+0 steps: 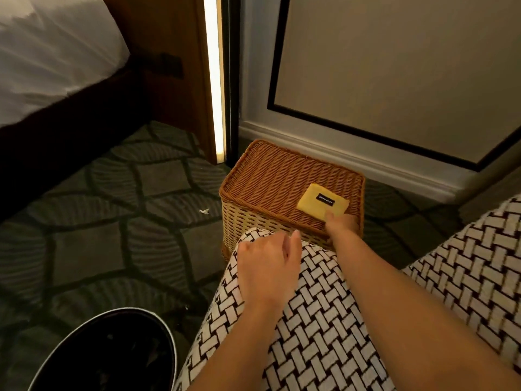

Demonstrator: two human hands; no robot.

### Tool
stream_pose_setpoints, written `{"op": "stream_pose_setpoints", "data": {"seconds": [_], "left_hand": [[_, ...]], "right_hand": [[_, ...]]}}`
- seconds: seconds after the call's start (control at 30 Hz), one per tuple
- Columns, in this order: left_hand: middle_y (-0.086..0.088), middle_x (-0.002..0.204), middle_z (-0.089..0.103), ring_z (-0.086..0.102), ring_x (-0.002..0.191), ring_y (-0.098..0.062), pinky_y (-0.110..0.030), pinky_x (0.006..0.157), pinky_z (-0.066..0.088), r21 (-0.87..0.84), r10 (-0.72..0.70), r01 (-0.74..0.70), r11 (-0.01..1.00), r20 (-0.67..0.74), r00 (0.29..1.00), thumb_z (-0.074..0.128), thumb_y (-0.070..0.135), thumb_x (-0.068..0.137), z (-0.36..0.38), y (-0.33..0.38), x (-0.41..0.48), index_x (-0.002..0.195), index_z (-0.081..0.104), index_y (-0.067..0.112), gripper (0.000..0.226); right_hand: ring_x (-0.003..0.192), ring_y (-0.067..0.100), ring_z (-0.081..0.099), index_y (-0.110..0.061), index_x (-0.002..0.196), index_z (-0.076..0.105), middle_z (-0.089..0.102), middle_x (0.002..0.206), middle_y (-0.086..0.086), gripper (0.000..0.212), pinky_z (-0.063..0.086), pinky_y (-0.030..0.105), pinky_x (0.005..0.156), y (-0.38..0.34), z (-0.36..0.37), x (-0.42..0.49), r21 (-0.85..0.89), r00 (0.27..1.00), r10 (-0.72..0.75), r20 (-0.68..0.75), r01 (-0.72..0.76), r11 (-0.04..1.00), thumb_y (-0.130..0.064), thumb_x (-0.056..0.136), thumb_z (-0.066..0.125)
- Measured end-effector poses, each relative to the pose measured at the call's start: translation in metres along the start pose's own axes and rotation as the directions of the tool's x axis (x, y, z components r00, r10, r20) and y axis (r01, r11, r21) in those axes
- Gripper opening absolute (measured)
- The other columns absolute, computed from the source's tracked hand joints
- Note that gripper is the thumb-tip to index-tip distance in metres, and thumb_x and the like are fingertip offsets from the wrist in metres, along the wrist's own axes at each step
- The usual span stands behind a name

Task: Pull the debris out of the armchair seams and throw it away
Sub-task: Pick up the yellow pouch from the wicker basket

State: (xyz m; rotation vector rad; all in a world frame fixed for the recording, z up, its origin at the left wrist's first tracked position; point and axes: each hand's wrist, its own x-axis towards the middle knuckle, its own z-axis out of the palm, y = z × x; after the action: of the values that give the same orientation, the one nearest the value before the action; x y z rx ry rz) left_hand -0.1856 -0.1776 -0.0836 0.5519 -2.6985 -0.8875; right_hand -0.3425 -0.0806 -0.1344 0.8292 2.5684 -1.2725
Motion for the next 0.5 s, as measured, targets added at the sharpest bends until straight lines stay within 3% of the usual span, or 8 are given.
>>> {"op": "stream_pose_setpoints", "data": {"seconds": [0.13, 0.23, 0.3, 0.37, 0.5], "left_hand": [[0.011, 0.055, 0.047, 0.042, 0.056, -0.004, -0.029, 0.084, 0.033, -0.034, 0.02, -0.021, 0.999, -0.047, 0.999, 0.02, 0.053, 0.09, 0.005, -0.003, 0.001, 0.061, 0.043, 0.03, 0.043], [0.013, 0.053, 0.044, 0.041, 0.055, -0.002, -0.026, 0.08, 0.03, -0.029, 0.025, -0.027, 0.999, -0.06, 0.998, 0.016, 0.056, 0.087, 0.008, -0.004, 0.001, 0.058, 0.039, 0.03, 0.045], [0.013, 0.052, 0.042, 0.039, 0.054, -0.001, -0.025, 0.08, 0.028, -0.034, 0.03, -0.033, 0.999, -0.06, 0.998, 0.018, 0.056, 0.087, 0.009, -0.005, 0.001, 0.056, 0.035, 0.03, 0.044], [0.012, 0.052, 0.041, 0.038, 0.054, -0.001, -0.025, 0.08, 0.029, -0.034, 0.029, -0.031, 0.999, -0.046, 0.999, 0.023, 0.055, 0.088, 0.009, -0.006, 0.001, 0.055, 0.032, 0.03, 0.042], [0.011, 0.055, 0.045, 0.042, 0.057, -0.003, -0.028, 0.087, 0.034, -0.069, 0.011, -0.013, 0.998, -0.017, 1.0, 0.032, 0.048, 0.093, 0.007, -0.006, 0.002, 0.06, 0.039, 0.03, 0.039]], "right_hand": [[0.08, 0.03, 0.064, -0.003, 0.123, 0.048, 0.062, 0.104, 0.015, 0.04, 0.053, 0.034, 0.064, -0.002, 0.005, 0.009, 0.073, 0.998, 0.04, 0.046, -0.044, 0.996, -0.026, 0.091, 0.053], [0.058, 0.019, 0.049, -0.001, 0.117, 0.053, 0.055, 0.083, 0.01, 0.029, 0.038, 0.026, 0.045, -0.003, 0.004, 0.013, 0.108, 0.996, 0.034, 0.08, -0.043, 0.993, -0.015, 0.093, 0.05], [0.065, 0.022, 0.05, 0.001, 0.116, 0.053, 0.052, 0.08, 0.009, 0.027, 0.036, 0.025, 0.046, 0.0, 0.003, 0.013, 0.115, 0.994, 0.042, 0.099, -0.053, 0.992, -0.01, 0.091, 0.05], [0.079, 0.025, 0.051, 0.002, 0.116, 0.053, 0.052, 0.09, 0.011, 0.028, 0.041, 0.027, 0.054, 0.0, 0.002, 0.005, 0.137, 0.994, 0.023, 0.104, -0.037, 0.99, -0.009, 0.091, 0.051], [0.085, 0.022, 0.052, -0.007, 0.112, 0.055, 0.055, 0.096, 0.008, 0.024, 0.043, 0.033, 0.073, -0.009, -0.006, -0.027, 0.182, 0.975, -0.165, 0.15, 0.137, 0.974, -0.023, 0.095, 0.049]]}}
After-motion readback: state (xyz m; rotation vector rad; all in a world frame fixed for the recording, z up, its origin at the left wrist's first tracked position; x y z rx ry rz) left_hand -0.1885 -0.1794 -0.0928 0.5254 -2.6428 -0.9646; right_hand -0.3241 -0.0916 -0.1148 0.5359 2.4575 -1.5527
